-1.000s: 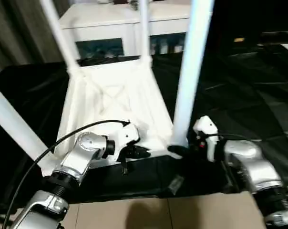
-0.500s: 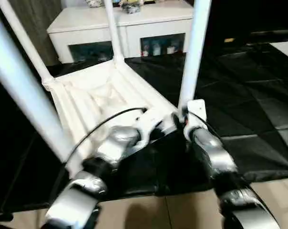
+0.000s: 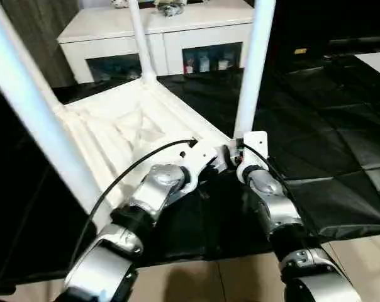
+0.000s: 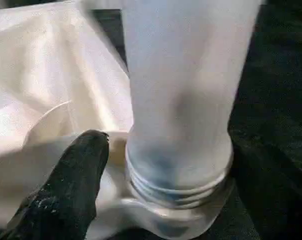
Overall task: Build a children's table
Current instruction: Rotate leg to tighten
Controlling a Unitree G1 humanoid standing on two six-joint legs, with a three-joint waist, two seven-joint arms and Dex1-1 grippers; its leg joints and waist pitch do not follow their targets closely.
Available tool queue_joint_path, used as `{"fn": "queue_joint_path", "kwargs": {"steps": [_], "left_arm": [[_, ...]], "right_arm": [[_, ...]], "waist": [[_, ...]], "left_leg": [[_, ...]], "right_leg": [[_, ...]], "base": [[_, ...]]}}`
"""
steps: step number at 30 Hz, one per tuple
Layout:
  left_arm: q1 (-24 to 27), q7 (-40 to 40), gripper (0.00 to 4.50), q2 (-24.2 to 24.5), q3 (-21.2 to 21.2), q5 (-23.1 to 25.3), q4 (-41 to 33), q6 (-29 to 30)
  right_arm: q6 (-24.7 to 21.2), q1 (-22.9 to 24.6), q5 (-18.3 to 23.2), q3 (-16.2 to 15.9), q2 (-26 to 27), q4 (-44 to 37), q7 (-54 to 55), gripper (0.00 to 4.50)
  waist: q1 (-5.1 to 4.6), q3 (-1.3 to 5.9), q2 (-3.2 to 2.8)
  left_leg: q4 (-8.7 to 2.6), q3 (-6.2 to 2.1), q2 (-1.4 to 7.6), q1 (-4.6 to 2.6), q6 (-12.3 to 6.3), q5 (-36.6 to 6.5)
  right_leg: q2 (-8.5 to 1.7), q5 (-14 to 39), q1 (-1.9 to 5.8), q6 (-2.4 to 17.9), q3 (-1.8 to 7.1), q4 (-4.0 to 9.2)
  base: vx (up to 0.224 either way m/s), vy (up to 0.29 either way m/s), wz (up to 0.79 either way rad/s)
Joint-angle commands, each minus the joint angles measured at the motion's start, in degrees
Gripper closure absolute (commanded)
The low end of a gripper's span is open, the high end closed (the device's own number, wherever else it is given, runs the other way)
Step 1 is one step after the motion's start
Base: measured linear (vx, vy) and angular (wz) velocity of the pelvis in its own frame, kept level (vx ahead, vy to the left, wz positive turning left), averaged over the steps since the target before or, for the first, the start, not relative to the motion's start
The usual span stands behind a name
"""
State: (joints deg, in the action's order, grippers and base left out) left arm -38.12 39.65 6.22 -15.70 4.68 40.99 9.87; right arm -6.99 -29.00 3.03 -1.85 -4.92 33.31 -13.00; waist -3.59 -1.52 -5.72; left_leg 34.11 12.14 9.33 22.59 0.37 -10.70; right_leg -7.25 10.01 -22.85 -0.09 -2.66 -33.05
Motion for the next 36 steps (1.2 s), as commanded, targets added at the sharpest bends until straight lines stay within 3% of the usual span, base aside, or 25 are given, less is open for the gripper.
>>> {"fn": "queue_joint_path", "kwargs": {"steps": [1, 2, 4, 9, 14, 15, 20, 24, 26, 36], "left_arm": [[2.26, 5.12, 4.50, 1.39, -1.47, -0.99, -1.46, -2.68], [3.27, 7.07, 4.50, 2.49, -1.59, -1.61, -2.82, -2.55], [4.43, 9.48, 4.50, 3.96, -1.74, -2.40, -4.50, -2.49], [8.68, 22.04, 4.50, 8.43, -2.97, -7.23, -12.96, -2.14], [10.62, 28.25, 4.50, 10.89, -3.90, -9.02, -17.23, -1.06], [10.70, 28.66, 4.50, 10.88, -3.68, -9.35, -17.41, -0.71], [10.86, 29.26, 4.50, 11.11, -3.45, -9.43, -17.77, -0.89], [11.17, 29.77, 4.50, 11.20, -3.49, -9.93, -18.46, -0.21], [11.43, 29.98, 4.50, 11.19, -3.46, -9.84, -18.84, 0.07], [11.76, 30.15, 4.50, 11.81, -3.80, -9.30, -18.58, -0.14]], "right_arm": [[-2.30, 0.92, 2.13, -2.99, -1.53, -5.48, -8.29, 0.63], [-3.03, 2.46, 2.75, -4.15, -4.24, -8.02, -12.81, 0.63], [-3.60, 4.37, 3.63, -5.66, -7.96, -10.90, -19.24, 0.63], [-4.02, 8.27, 4.95, -10.36, -18.38, -16.16, -36.83, 0.63], [-6.48, 9.27, 6.92, -11.51, -22.13, -18.18, -44.87, 0.63], [-6.52, 9.08, 7.13, -11.56, -22.35, -17.96, -45.67, 0.63], [-6.65, 7.57, 8.07, -11.08, -21.42, -15.47, -46.81, 0.63], [-6.94, 7.63, 9.45, -10.76, -20.91, -15.03, -48.69, 0.63], [-6.85, 7.80, 9.90, -10.53, -20.77, -14.75, -49.56, 0.95], [-4.76, 8.70, 10.24, -9.58, -20.46, -15.20, -50.26, 1.10]], "waist": [[0.39, 3.43, 1.62], [0.86, 3.39, 1.45], [1.52, 3.36, 1.67], [2.11, 3.10, 1.63], [3.30, 3.00, 1.56], [3.39, 3.04, 1.86], [3.53, 3.03, 1.89], [3.77, 3.20, 1.88], [3.91, 3.25, 1.80], [3.82, 3.36, 1.72]], "left_leg": [[-4.06, -1.85, 2.94, -0.70, -7.70, -13.57], [-4.00, -1.84, 3.02, -0.75, -8.35, -12.84], [-3.97, -1.80, 3.18, -0.92, -8.49, -12.38], [-4.33, -1.82, 3.44, -0.99, -7.05, -14.30], [-4.43, -1.56, 3.68, -1.24, -6.52, -13.50], [-4.41, -1.50, 3.64, -1.34, -6.07, -13.47], [-4.42, -1.51, 3.47, -1.39, -5.10, -14.51], [-4.18, -1.49, 3.47, -1.29, -6.11, -11.85], [-4.03, -1.41, 3.45, -1.31, -6.73, -10.87], [-3.84, -1.39, 3.36, -1.28, -7.00, -9.86]], "right_leg": [[-1.27, 6.93, 2.41, 12.49, 0.60, 3.45], [-1.36, 6.93, 2.57, 12.83, 0.58, 3.37], [-1.31, 7.83, 2.52, 13.00, 0.59, 3.27], [-1.26, 10.37, 2.37, 13.29, 0.76, 3.27], [-1.07, 8.99, 2.12, 13.93, 0.94, 2.99], [-1.08, 9.23, 2.04, 13.77, 1.00, 3.03], [-1.26, 11.49, 1.96, 13.16, 1.15, 3.23], [-1.20, 8.09, 2.13, 13.76, 1.08, 2.82], [-1.18, 7.10, 2.12, 14.09, 1.03, 2.75], [-1.11, 6.26, 2.22, 14.32, 0.97, 2.61]], "base": [[0.000, 0.000, 0.00], [0.000, 0.000, 0.00], [0.000, 0.000, 0.00], [0.000, 0.000, 0.00], [0.000, 0.000, 0.00], [0.000, 0.000, 0.00], [0.000, 0.000, 0.00], [0.000, 0.000, 0.00], [0.000, 0.000, 0.00], [0.000, 0.000, 0.00]]}}
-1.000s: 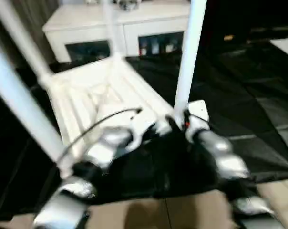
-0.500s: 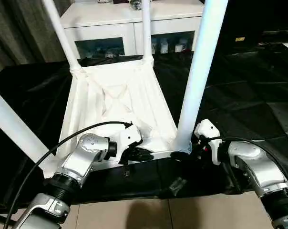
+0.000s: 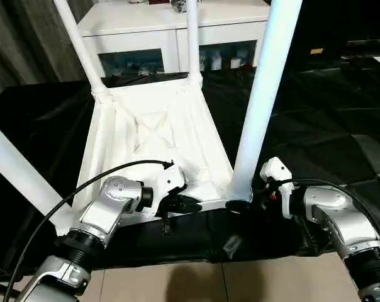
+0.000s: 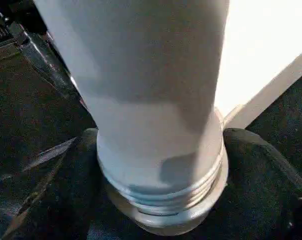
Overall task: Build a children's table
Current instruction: Rotate leg to tighten
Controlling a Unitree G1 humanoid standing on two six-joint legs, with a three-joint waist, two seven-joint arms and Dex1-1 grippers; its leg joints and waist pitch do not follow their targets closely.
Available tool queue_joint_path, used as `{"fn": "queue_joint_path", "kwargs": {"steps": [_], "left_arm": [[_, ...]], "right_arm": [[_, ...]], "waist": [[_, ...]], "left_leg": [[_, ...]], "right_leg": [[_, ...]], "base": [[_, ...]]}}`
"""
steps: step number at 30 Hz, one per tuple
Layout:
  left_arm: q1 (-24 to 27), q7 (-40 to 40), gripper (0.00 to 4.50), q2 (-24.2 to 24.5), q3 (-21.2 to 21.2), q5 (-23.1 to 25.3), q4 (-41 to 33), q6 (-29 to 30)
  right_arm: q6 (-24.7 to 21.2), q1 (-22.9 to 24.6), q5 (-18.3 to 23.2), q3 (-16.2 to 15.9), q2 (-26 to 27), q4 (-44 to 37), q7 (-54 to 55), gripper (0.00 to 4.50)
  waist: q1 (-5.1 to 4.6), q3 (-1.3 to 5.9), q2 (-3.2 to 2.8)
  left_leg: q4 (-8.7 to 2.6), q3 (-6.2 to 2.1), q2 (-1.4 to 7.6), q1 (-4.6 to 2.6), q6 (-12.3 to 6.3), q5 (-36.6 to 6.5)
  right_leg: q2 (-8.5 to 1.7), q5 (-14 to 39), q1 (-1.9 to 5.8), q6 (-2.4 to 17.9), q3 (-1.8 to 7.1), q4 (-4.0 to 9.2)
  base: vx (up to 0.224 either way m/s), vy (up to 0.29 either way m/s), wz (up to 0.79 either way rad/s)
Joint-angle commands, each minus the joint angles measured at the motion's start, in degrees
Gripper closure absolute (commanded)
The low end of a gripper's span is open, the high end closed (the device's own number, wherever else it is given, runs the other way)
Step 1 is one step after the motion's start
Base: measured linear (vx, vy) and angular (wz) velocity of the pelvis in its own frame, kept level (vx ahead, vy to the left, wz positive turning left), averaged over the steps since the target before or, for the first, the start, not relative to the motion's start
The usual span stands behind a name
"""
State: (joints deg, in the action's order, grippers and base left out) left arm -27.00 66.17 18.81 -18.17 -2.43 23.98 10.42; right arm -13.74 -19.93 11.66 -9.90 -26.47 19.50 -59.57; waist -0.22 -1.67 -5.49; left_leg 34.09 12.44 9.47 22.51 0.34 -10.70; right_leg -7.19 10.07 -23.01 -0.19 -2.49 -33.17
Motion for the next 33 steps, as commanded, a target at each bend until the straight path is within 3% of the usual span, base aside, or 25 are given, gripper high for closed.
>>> {"fn": "queue_joint_path", "kwargs": {"steps": [1, 4, 9, 17, 22, 23, 30, 31, 33], "left_arm": [[0.58, 3.48, 4.50, -0.82, -1.36, -2.01, -1.39, -0.80], [0.61, 3.43, 4.50, -0.82, -1.46, -1.82, -1.37, -0.84], [0.61, 3.06, 4.50, -0.69, -1.75, -1.30, -1.15, -1.06], [0.01, 2.94, 4.50, -0.45, -1.55, -0.77, -0.02, -1.65], [-0.11, 2.82, 4.50, -0.46, -1.49, -0.70, 0.15, -1.71], [-0.12, 2.83, 4.50, -0.43, -1.54, -0.66, 0.17, -1.73], [-0.26, 2.76, 4.50, -0.35, -1.65, -0.41, 0.64, -1.92], [-0.14, 2.78, 4.50, -0.25, -1.75, -0.31, 0.53, -1.86], [0.05, 2.83, 4.50, -0.18, -1.83, -0.26, 0.32, -1.75]], "right_arm": [[2.78, -0.27, 1.09, -1.53, 1.31, -1.53, -3.00, 1.10], [-0.39, -0.42, 3.70, -0.38, 1.97, -2.01, -3.97, 0.43], [-0.68, -0.40, 4.25, 0.03, 1.90, -2.79, -4.63, 0.09], [0.32, -0.26, 3.19, -0.31, 1.66, -2.38, -5.45, 0.09], [-0.64, -0.34, 4.22, 0.35, 2.52, -2.18, -5.70, 0.48], [-0.66, -0.35, 4.26, 0.33, 2.62, -2.15, -5.73, 0.76], [-0.74, -0.04, 4.27, 0.24, 3.03, -1.97, -5.88, 1.29], [-0.71, 0.22, 4.08, 0.26, 3.10, -2.11, -5.94, 1.32], [-0.73, 0.56, 3.93, 0.24, 3.10, -2.36, -5.87, 1.53]], "waist": [[0.45, 3.52, 1.51], [0.51, 3.53, 1.36], [0.93, 3.55, 1.31], [0.98, 3.66, 1.33], [1.02, 3.64, 1.20], [1.04, 3.66, 1.22], [1.06, 3.64, 1.19], [1.11, 3.62, 0.93], [1.17, 3.66, 1.10]], "left_leg": [[-3.82, -1.69, 3.24, -1.21, -7.02, -9.83], [-3.81, -1.70, 3.22, -1.24, -7.08, -9.79], [-3.79, -1.62, 3.34, -1.41, -6.98, -9.77], [-3.71, -1.64, 3.25, -1.41, -6.67, -9.66], [-3.65, -1.64, 3.23, -1.33, -7.06, -9.53], [-3.68, -1.67, 3.25, -1.37, -6.90, -9.60], [-3.74, -1.69, 3.25, -1.39, -6.13, -10.65], [-3.76, -1.72, 3.23, -1.41, -6.03, -10.76], [-3.76, -1.69, 3.27, -1.48, -5.89, -10.81]], "right_leg": [[-1.17, 6.19, 2.36, 14.42, 0.79, 2.73], [-1.14, 6.36, 2.43, 14.55, 0.74, 2.71], [-1.01, 5.87, 2.28, 14.80, 0.73, 2.59], [-1.10, 5.58, 2.39, 14.72, 0.73, 2.52], [-1.05, 5.25, 2.39, 14.84, 0.67, 2.47], [-1.08, 5.47, 2.39, 14.82, 0.68, 2.50], [-1.10, 6.24, 2.37, 14.65, 0.73, 2.50], [-1.13, 6.38, 2.34, 14.64, 0.72, 2.51], [-1.06, 6.26, 2.31, 14.60, 0.73, 2.50]], "base": [[0.000, 0.000, 0.00], [0.000, 0.000, 0.00], [0.000, 0.000, 0.00], [0.000, 0.000, 0.00], [0.000, 0.000, 0.00], [0.000, 0.000, 0.00], [0.000, 0.000, 0.00], [0.000, 0.000, 0.00], [0.000, 0.000, 0.00]]}}
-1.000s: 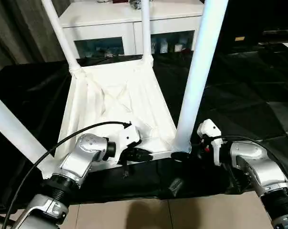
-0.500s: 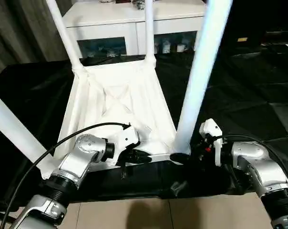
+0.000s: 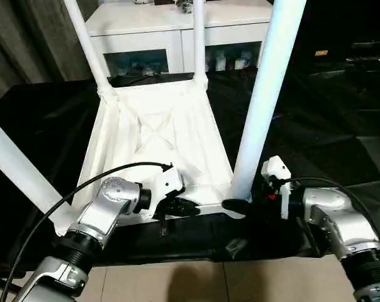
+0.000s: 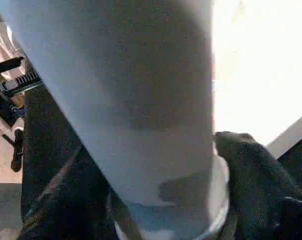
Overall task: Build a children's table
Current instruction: Rotate leg to tighten
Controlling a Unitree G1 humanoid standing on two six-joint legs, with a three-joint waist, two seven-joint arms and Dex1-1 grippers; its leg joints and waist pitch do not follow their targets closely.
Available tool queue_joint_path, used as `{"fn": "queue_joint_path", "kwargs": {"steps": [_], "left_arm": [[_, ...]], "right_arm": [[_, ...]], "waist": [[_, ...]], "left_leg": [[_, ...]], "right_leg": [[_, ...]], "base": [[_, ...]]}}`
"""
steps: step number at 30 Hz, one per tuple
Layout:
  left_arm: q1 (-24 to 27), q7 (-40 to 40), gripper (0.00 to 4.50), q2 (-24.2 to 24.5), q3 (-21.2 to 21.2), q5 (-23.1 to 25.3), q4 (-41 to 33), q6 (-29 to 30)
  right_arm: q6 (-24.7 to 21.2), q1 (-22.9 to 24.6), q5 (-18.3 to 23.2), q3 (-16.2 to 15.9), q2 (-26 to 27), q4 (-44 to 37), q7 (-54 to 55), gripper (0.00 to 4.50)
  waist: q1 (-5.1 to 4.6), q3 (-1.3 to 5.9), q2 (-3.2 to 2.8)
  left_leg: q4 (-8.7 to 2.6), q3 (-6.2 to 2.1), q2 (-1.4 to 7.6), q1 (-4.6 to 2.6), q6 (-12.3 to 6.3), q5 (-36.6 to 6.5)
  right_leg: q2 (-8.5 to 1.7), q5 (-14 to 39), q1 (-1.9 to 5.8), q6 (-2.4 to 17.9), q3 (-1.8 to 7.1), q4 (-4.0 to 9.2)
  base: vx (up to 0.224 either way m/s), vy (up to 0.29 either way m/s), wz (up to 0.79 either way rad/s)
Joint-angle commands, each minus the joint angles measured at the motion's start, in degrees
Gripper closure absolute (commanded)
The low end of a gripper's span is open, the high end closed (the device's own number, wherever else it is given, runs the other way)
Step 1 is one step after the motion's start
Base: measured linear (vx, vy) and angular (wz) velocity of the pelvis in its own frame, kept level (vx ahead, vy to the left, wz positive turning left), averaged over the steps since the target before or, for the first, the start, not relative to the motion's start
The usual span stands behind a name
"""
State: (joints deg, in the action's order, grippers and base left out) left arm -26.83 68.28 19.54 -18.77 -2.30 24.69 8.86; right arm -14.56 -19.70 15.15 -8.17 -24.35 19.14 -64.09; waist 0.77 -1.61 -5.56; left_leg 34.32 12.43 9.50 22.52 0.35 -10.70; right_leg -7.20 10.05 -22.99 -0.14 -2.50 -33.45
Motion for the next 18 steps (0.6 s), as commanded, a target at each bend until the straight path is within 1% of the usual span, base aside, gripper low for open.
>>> {"fn": "queue_joint_path", "kwargs": {"steps": [1, 7, 9, 10, 11, 12, 13, 14, 15, 16, 17, 18], "left_arm": [[-0.06, 0.71, 4.50, -0.90, -1.24, -0.38, -0.40, -0.21], [0.10, -0.07, 4.50, -1.31, -1.44, 0.14, 0.35, -0.54], [-0.31, -2.11, 4.50, -2.02, -1.38, 1.01, 1.29, -0.56], [-0.31, -2.11, 4.50, -2.02, -1.38, 1.01, 1.29, -0.56], [-0.95, -3.93, 4.50, -2.80, -0.97, 1.38, 2.34, -0.32], [-2.02, -6.74, 4.50, -4.07, -0.26, 1.79, 3.95, 0.05], [-3.11, -9.37, 4.50, -5.25, 0.24, 2.30, 5.50, 0.28], [-4.20, -11.95, 4.50, -6.37, 0.69, 2.83, 6.97, 0.47], [-5.79, -15.43, 4.50, -7.98, 1.21, 3.49, 8.91, 0.96], [-6.60, -16.97, 4.50, -8.79, 1.50, 3.72, 9.82, 1.30], [-7.45, -18.75, 4.50, -9.66, 1.82, 3.99, 10.75, 1.62], [-8.76, -21.57, 4.50, -11.01, 2.36, 4.32, 12.24, 2.12]], "right_arm": [[0.10, 0.43, 0.40, -1.52, 0.97, -2.05, -1.30, 1.65], [0.14, 1.57, 0.24, -1.60, 1.25, -2.70, -0.12, 1.81], [1.06, 1.17, -0.45, -0.54, 2.76, -1.73, 3.18, 1.83], [1.06, 1.17, -0.45, -0.54, 2.76, -1.73, 3.18, 1.83], [1.81, 0.30, -1.80, 0.20, 4.12, 0.19, 7.28, 1.83], [3.07, -0.83, -3.73, 1.05, 5.92, 2.79, 13.01, 1.84], [3.70, -1.89, -5.21, 2.01, 7.66, 5.11, 18.48, 1.84], [3.64, -2.76, -6.08, 2.95, 9.20, 6.92, 23.06, 1.84], [3.11, -3.75, -6.63, 4.29, 11.25, 8.82, 28.74, 1.84], [2.95, -4.19, -6.99, 4.84, 12.21, 9.57, 31.47, 1.84], [2.90, -4.69, -7.63, 5.31, 13.11, 10.42, 34.58, 1.84], [2.64, -5.52, -8.48, 6.04, 14.42, 11.70, 39.13, 1.84]], "waist": [[0.23, 3.59, 1.16], [0.48, 3.63, 1.13], [0.47, 3.41, 1.10], [0.42, 3.33, 1.17], [0.33, 3.26, 1.22], [-0.08, 3.00, 1.21], [-0.46, 2.84, 1.34], [-1.30, 2.76, 1.36], [-1.81, 2.91, 1.34], [-2.07, 2.84, 1.58], [-2.23, 2.78, 1.43], [-2.40, 2.84, 1.41]], "left_leg": [[-4.00, -1.68, 3.23, -1.44, -5.87, -10.80], [-3.96, -1.66, 3.23, -1.48, -5.98, -10.40], [-4.19, -1.66, 3.24, -1.52, -5.28, -11.95], [-4.26, -1.66, 3.21, -1.50, -4.92, -12.77], [-4.39, -1.71, 3.21, -1.53, -4.48, -13.66], [-4.70, -1.82, 3.11, -1.62, -2.66, -16.52], [-4.81, -1.79, 2.97, -1.65, -1.93, -18.21], [-4.98, -2.10, 2.73, -1.56, -0.02, -20.51], [-5.03, -2.41, 2.67, -1.58, 1.18, -21.29], [-5.14, -2.42, 2.68, -1.64, 1.32, -21.90], [-5.10, -2.38, 2.66, -2.03, 1.39, -23.49], [-5.02, -2.33, 2.61, -2.02, 1.14, -23.75]], "right_leg": [[-1.06, 6.28, 2.31, 14.53, 0.75, 2.76], [-1.07, 6.00, 2.29, 14.36, 0.78, 2.75], [-1.07, 8.10, 2.15, 13.98, 0.85, 3.01], [-1.06, 9.11, 2.14, 13.77, 0.86, 3.11], [-1.10, 10.33, 2.16, 13.50, 0.86, 3.24], [-1.12, 14.19, 1.90, 12.55, 0.95, 3.61], [-1.08, 16.35, 1.75, 12.20, 0.95, 3.85], [-1.17, 20.29, 1.75, 11.00, 0.88, 4.04], [-1.25, 21.79, 1.83, 10.08, 0.81, 4.09], [-1.12, 22.17, 1.69, 9.74, 0.80, 4.32], [-1.02, 22.89, 1.32, 9.42, 0.80, 4.60], [-1.07, 22.89, 1.27, 9.12, 0.89, 4.77]], "base": [[0.000, 0.000, 0.00], [0.000, 0.000, 0.00], [0.000, 0.000, 0.00], [0.000, 0.000, 0.00], [0.000, 0.000, 0.00], [0.000, 0.000, 0.00], [0.000, 0.000, 0.00], [0.000, 0.000, 0.00], [0.000, 0.000, 0.00], [0.000, 0.000, 0.00], [0.000, 0.000, 0.00], [0.000, 0.000, 0.00]]}}
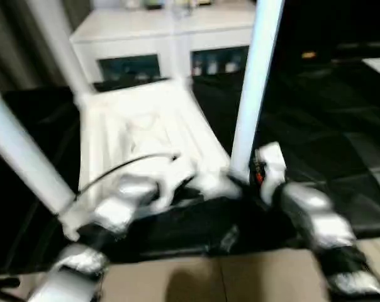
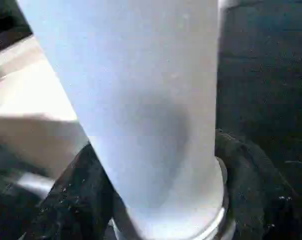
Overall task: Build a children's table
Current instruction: Rotate leg to tighten
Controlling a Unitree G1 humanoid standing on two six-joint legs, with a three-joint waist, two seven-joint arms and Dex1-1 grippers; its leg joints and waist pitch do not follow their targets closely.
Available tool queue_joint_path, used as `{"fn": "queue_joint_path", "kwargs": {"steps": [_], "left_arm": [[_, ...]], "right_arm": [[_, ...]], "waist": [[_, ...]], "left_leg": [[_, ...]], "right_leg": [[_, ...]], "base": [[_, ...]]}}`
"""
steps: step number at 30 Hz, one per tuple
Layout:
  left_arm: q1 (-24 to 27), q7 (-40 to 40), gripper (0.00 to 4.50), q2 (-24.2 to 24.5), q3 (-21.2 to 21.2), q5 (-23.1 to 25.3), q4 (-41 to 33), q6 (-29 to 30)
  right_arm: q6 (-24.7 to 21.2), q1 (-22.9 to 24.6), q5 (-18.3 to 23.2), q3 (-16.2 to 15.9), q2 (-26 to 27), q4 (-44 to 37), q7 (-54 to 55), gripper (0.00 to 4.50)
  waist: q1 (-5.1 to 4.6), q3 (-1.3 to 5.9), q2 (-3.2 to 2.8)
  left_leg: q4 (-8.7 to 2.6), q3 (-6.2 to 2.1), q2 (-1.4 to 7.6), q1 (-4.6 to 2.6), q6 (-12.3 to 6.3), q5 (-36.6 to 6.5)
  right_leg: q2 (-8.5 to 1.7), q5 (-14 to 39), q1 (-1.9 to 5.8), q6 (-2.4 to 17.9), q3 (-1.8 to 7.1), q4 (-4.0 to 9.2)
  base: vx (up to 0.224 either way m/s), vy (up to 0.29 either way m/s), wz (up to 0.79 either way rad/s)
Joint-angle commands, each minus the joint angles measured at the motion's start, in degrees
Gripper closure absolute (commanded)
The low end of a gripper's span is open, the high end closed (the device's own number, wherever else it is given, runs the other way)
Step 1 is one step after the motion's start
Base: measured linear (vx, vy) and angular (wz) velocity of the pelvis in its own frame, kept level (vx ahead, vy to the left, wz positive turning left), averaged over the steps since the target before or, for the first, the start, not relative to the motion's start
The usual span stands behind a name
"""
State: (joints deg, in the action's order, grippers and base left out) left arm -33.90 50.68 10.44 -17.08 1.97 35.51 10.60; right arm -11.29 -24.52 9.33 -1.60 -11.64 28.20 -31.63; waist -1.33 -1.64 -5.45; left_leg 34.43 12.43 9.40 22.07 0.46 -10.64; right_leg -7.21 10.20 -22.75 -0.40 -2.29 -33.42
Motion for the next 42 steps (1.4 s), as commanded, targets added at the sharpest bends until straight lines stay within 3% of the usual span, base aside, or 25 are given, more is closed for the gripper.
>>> {"fn": "queue_joint_path", "kwargs": {"steps": [1, 4, 6, 8, 10, 12, 13, 14, 16, 20, 23, 25, 26, 28, 31, 32, 35, 38, 39, 40, 42], "left_arm": [[-1.69, -3.97, 4.50, -1.91, 0.67, 0.06, 1.42, 0.38], [-5.88, -12.97, 4.50, -6.15, 2.29, 1.21, 5.83, 3.36], [-8.18, -18.07, 4.50, -8.06, 2.98, 2.38, 8.81, 3.52], [-9.94, -22.15, 4.50, -9.59, 3.21, 3.29, 11.17, 2.71], [-10.52, -22.93, 4.50, -10.15, 2.87, 3.70, 12.04, 2.26], [-10.63, -23.12, 4.50, -10.95, 2.19, 4.16, 12.56, 1.58], [-10.17, -21.58, 4.50, -10.98, 1.39, 4.27, 12.18, 1.64], [-10.17, -21.58, 4.50, -10.98, 1.39, 4.27, 12.18, 1.64], [-9.66, -20.05, 4.50, -10.40, 1.35, 3.92, 11.67, 1.27], [-8.50, -16.12, 4.50, -8.75, 0.83, 3.47, 10.48, -1.16], [-6.24, -10.23, 4.50, -6.56, -0.15, 2.54, 7.57, -2.63], [-5.42, -8.24, 4.50, -5.85, -0.62, 2.24, 6.53, -3.28], [-3.20, -3.67, 4.50, -3.94, -1.12, 0.91, 3.66, -4.00], [-1.47, -0.06, 4.50, -2.30, -1.33, -0.40, 1.46, -4.68], [-0.15, 3.25, 4.50, -0.82, -1.30, -1.90, -0.48, -5.10], [1.61, 8.34, 4.50, 1.01, -1.41, -4.20, -3.75, -4.82], [3.64, 14.35, 4.50, 3.45, -2.27, -5.90, -7.47, -5.48], [4.57, 15.44, 4.50, 3.87, -1.55, -6.98, -9.33, -4.09], [4.72, 15.51, 4.50, 3.95, -1.46, -7.05, -9.64, -3.78], [4.83, 15.61, 4.50, 4.06, -1.42, -7.00, -9.82, -3.65], [5.07, 15.98, 4.50, 4.31, -1.34, -6.83, -10.15, -3.50]], "right_arm": [[-0.63, -0.70, -2.66, -0.53, 1.71, 2.64, 6.68, 1.84], [-0.48, -3.79, -5.22, 1.33, 5.71, 6.94, 19.98, 1.87], [0.62, -5.96, -6.65, 2.68, 8.04, 10.07, 27.39, 1.87], [0.98, -8.07, -6.92, 3.58, 10.29, 12.51, 32.52, 1.87], [1.66, -9.00, -6.82, 3.88, 11.53, 13.55, 34.46, 1.87], [1.62, -9.90, -5.03, 3.64, 14.05, 14.40, 32.10, 1.87], [3.44, -9.92, -5.19, 2.15, 15.05, 14.00, 28.94, 1.87], [3.44, -9.92, -5.19, 2.15, 15.05, 14.00, 28.94, 1.31], [5.50, -9.85, -5.99, 1.64, 14.47, 13.13, 28.63, 1.15], [6.97, -10.66, -4.53, 3.19, 13.30, 13.52, 27.13, 0.74], [5.91, -10.05, -2.17, 2.89, 11.10, 10.91, 19.01, 0.51], [5.50, -9.54, -1.72, 2.30, 10.19, 9.67, 16.07, 0.51], [3.82, -7.08, -0.36, -0.52, 6.48, 4.80, 6.20, 0.51], [3.12, -4.37, 0.99, -3.24, 2.75, 0.05, -3.12, 0.51], [3.56, -1.40, 2.41, -5.63, -1.31, -4.08, -11.54, 0.51], [1.64, 1.22, 5.31, -6.56, -5.51, -7.46, -20.67, 0.51], [-1.10, 2.89, 8.59, -6.67, -9.44, -10.10, -29.23, 0.51], [-0.85, 3.30, 7.56, -7.71, -11.75, -10.14, -32.13, 0.51], [-0.38, 3.24, 6.94, -7.93, -11.98, -9.78, -32.09, 0.51], [0.21, 3.04, 6.20, -8.08, -11.97, -9.17, -31.69, 0.51], [1.12, 2.72, 5.04, -8.42, -11.95, -8.30, -31.14, 0.51]], "waist": [[-0.30, 2.87, 1.30], [-0.47, 3.05, 1.15], [-0.34, 3.29, 0.86], [-0.26, 3.47, 1.08], [-0.08, 3.64, 1.08], [0.14, 3.98, 1.06], [0.17, 4.02, 1.14], [0.29, 4.01, 1.11], [0.34, 3.91, 1.23], [-0.06, 3.53, 1.30], [-0.46, 3.48, 1.26], [-0.61, 3.60, 1.13], [-0.43, 3.53, 1.02], [0.02, 3.70, 1.17], [0.79, 3.60, 1.24], [1.15, 3.46, 1.21], [1.80, 3.26, 1.30], [2.11, 3.07, 1.19], [2.14, 3.00, 1.20], [2.14, 3.01, 1.61], [2.17, 3.10, 1.55]], "left_leg": [[-5.13, -2.33, 2.70, -1.57, 1.03, -23.81], [-5.13, -2.26, 2.54, -1.44, 0.71, -22.63], [-5.07, -2.29, 2.53, -1.44, 0.39, -20.77], [-4.86, -2.03, 2.44, -1.32, -0.62, -18.78], [-4.66, -1.98, 2.35, -1.21, -2.12, -16.80], [-4.20, -1.91, 2.33, -0.82, -4.74, -12.47], [-4.11, -1.96, 2.39, -0.72, -5.42, -11.24], [-3.93, -1.86, 2.41, -0.58, -6.66, -9.73], [-3.86, -1.80, 2.44, -0.51, -7.73, -9.14], [-4.42, -2.02, 2.64, -0.65, -6.13, -13.79], [-4.58, -2.21, 2.70, -0.30, -5.94, -15.08], [-4.42, -2.08, 2.84, -0.55, -6.23, -14.47], [-4.44, -2.07, 2.90, -0.57, -6.48, -13.81], [-4.22, -2.08, 3.08, -0.49, -7.59, -12.03], [-4.10, -1.89, 3.17, -0.48, -8.64, -10.58], [-4.24, -1.76, 3.26, -0.71, -8.17, -12.58], [-4.57, -1.74, 3.52, -0.69, -7.21, -14.63], [-4.96, -1.68, 3.77, -1.23, -4.72, -17.56], [-5.03, -1.64, 3.74, -1.28, -4.28, -18.04], [-5.11, -1.65, 3.66, -1.19, -3.58, -18.24], [-5.14, -1.76, 3.53, -1.06, -3.00, -17.66]], "right_leg": [[-1.07, 22.73, 1.03, 9.38, 0.67, 4.74], [-1.00, 20.85, 1.03, 9.52, 0.60, 4.74], [-0.91, 16.95, 1.18, 10.23, 0.54, 4.56], [-0.91, 13.24, 1.24, 10.97, 0.56, 4.42], [-1.05, 11.71, 1.45, 11.43, 0.51, 4.34], [-1.16, 7.18, 1.90, 12.16, 0.40, 3.84], [-1.23, 5.88, 1.98, 12.50, 0.34, 3.67], [-1.31, 4.35, 2.09, 12.98, 0.25, 3.55], [-1.31, 4.98, 2.10, 13.32, 0.18, 3.57], [-1.20, 12.27, 1.91, 12.18, 0.09, 4.20], [-1.23, 12.09, 2.20, 12.20, 0.04, 4.05], [-1.19, 9.81, 2.05, 13.07, 0.11, 3.85], [-1.10, 8.68, 2.17, 13.43, 0.05, 3.74], [-1.17, 5.61, 2.47, 13.64, 0.12, 3.34], [-1.23, 3.98, 2.44, 14.17, 0.18, 3.15], [-1.21, 6.76, 2.43, 14.37, 0.17, 3.38], [-1.10, 10.34, 2.22, 13.99, 0.30, 3.38], [-1.17, 14.11, 1.50, 13.18, 0.58, 3.86], [-1.14, 14.73, 1.36, 13.00, 0.66, 3.93], [-1.17, 15.40, 1.35, 12.65, 0.75, 3.99], [-1.24, 15.36, 1.35, 11.92, 0.88, 3.87]], "base": [[0.000, 0.000, 0.00], [0.000, 0.000, 0.00], [0.000, 0.000, 0.00], [0.000, 0.000, 0.00], [0.000, 0.000, 0.00], [0.000, 0.000, 0.00], [0.000, 0.000, 0.00], [0.000, 0.000, 0.00], [0.000, 0.000, 0.00], [0.000, 0.000, 0.00], [0.000, 0.000, 0.00], [0.000, 0.000, 0.00], [0.000, 0.000, 0.00], [0.000, 0.000, 0.00], [0.000, 0.000, 0.00], [0.000, 0.000, 0.00], [0.000, 0.000, 0.00], [0.000, 0.000, 0.00], [0.000, 0.000, 0.00], [0.000, 0.000, 0.00], [0.000, 0.000, 0.00]]}}
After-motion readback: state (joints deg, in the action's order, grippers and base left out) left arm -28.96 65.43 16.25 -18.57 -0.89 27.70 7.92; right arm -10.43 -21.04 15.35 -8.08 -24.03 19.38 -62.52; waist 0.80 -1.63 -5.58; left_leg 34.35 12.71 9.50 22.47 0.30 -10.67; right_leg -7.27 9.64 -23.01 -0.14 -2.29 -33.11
